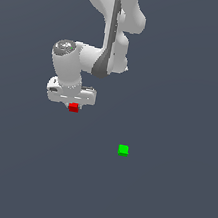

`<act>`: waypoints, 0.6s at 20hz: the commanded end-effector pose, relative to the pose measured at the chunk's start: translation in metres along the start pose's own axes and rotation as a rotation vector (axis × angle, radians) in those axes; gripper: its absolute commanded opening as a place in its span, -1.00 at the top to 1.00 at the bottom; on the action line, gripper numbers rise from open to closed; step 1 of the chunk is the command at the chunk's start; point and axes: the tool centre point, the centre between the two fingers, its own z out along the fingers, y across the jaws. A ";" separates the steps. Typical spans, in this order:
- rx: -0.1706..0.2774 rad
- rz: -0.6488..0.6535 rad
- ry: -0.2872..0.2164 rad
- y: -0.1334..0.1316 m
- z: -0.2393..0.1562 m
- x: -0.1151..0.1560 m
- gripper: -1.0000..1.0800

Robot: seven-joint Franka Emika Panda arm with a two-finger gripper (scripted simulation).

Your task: Stack the red cube on top of the green cube.

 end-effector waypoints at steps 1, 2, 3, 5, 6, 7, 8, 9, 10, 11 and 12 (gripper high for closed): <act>0.000 0.000 -0.001 0.000 -0.005 0.000 1.00; 0.000 0.000 -0.001 0.000 -0.005 0.000 1.00; 0.000 0.000 0.000 0.000 -0.003 0.000 1.00; 0.000 0.000 0.000 -0.001 -0.003 0.001 1.00; 0.000 0.000 0.000 -0.003 -0.003 0.002 1.00; 0.000 0.000 0.000 -0.005 -0.002 0.003 1.00; 0.000 0.000 0.000 -0.008 -0.002 0.005 1.00; 0.000 0.000 0.000 -0.011 -0.001 0.007 1.00; 0.000 0.000 0.000 -0.015 0.000 0.009 1.00; 0.000 0.000 0.000 -0.020 0.001 0.012 1.00; 0.000 0.000 0.000 -0.025 0.002 0.015 1.00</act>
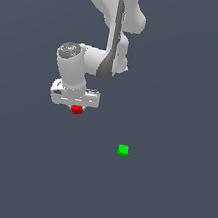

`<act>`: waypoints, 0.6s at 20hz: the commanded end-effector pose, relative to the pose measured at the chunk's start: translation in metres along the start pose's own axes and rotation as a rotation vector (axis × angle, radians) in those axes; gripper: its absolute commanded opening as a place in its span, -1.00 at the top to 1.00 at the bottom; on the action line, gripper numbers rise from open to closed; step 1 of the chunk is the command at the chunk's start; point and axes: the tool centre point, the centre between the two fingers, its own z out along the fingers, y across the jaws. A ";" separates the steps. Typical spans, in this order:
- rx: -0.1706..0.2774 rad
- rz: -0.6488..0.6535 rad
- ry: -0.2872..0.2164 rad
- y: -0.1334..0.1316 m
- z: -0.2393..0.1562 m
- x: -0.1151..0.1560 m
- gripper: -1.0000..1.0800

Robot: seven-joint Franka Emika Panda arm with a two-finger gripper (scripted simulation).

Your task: Stack the red cube on top of the green cube.

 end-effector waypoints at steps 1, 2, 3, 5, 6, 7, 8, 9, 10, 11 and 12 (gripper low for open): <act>0.000 -0.001 0.001 -0.014 0.002 0.008 1.00; 0.000 -0.001 0.001 -0.020 0.004 0.012 1.00; 0.000 -0.001 0.001 -0.028 0.005 0.016 1.00; 0.000 -0.001 0.001 -0.044 0.009 0.026 1.00; 0.001 -0.001 0.001 -0.053 0.011 0.032 1.00; 0.001 -0.001 0.001 -0.062 0.013 0.038 1.00; 0.001 -0.001 0.001 -0.072 0.015 0.043 1.00; 0.001 -0.001 0.001 -0.081 0.017 0.049 1.00; 0.001 -0.001 0.001 -0.091 0.019 0.056 1.00; 0.001 -0.001 0.001 -0.101 0.021 0.062 1.00; 0.001 -0.001 0.001 -0.111 0.024 0.068 1.00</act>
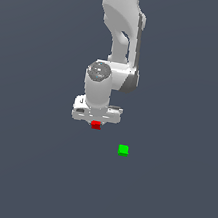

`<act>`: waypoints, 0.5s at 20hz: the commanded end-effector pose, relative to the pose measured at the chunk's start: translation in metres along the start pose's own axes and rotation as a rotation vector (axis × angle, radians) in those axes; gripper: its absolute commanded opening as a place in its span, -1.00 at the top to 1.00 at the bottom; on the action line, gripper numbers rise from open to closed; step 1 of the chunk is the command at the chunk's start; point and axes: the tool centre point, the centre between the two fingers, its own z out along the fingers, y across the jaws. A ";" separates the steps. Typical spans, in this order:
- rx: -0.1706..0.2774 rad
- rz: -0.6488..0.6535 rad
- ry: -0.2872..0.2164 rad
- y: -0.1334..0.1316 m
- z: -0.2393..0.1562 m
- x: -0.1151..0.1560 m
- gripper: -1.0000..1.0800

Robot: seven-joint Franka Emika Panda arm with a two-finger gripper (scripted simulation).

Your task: Stack the red cube on top of the green cube.

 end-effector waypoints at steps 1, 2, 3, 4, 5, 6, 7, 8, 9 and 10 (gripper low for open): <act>0.000 0.000 0.001 -0.026 0.005 0.016 1.00; 0.000 0.000 0.001 -0.036 0.007 0.023 1.00; 0.000 0.000 0.001 -0.046 0.010 0.029 1.00; 0.000 0.000 0.001 -0.056 0.012 0.036 1.00; 0.000 0.001 0.000 -0.065 0.014 0.042 1.00; 0.000 0.001 0.000 -0.074 0.016 0.048 1.00; 0.000 0.001 0.000 -0.082 0.018 0.053 1.00; 0.000 0.001 0.000 -0.089 0.019 0.058 1.00; 0.000 0.001 0.000 -0.096 0.021 0.063 1.00; 0.000 0.001 0.000 -0.102 0.022 0.067 1.00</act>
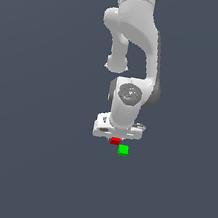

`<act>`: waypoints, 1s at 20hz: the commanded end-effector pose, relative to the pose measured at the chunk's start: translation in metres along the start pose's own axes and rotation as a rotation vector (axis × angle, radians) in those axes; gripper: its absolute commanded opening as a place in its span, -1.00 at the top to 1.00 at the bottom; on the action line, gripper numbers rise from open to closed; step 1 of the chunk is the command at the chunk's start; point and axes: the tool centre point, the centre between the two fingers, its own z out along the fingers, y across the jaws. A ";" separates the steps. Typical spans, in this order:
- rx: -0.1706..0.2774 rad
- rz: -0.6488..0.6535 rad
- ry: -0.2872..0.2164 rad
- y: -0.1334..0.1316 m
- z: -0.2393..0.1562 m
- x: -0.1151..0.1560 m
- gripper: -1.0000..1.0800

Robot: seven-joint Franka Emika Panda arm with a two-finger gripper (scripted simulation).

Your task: Stack the red cube on top of the green cube.

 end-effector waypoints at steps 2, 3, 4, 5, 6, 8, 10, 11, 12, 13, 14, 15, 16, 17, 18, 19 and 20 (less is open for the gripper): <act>-0.001 0.002 0.001 -0.020 0.004 0.015 1.00; -0.001 0.002 0.001 -0.024 0.005 0.018 1.00; -0.001 0.002 0.001 -0.028 0.006 0.021 1.00; -0.001 0.002 0.001 -0.031 0.007 0.023 1.00; -0.001 0.002 0.001 -0.034 0.007 0.026 1.00; -0.001 0.002 0.001 -0.039 0.008 0.029 1.00; -0.001 0.002 0.001 -0.043 0.009 0.032 1.00; -0.001 0.002 0.001 -0.044 0.009 0.033 1.00; -0.001 0.002 0.001 -0.044 0.010 0.033 1.00; -0.001 0.002 0.001 -0.045 0.010 0.034 1.00; -0.001 0.002 0.001 -0.045 0.010 0.034 1.00; -0.001 0.002 0.001 -0.044 0.010 0.034 1.00; -0.001 0.002 0.001 -0.044 0.010 0.034 -0.92; -0.001 0.002 0.001 -0.044 0.010 0.034 -0.92; -0.001 0.002 0.001 -0.044 0.010 0.034 -0.92; -0.001 0.002 0.001 -0.044 0.010 0.034 -0.92; -0.001 0.002 0.001 -0.044 0.010 0.034 -0.92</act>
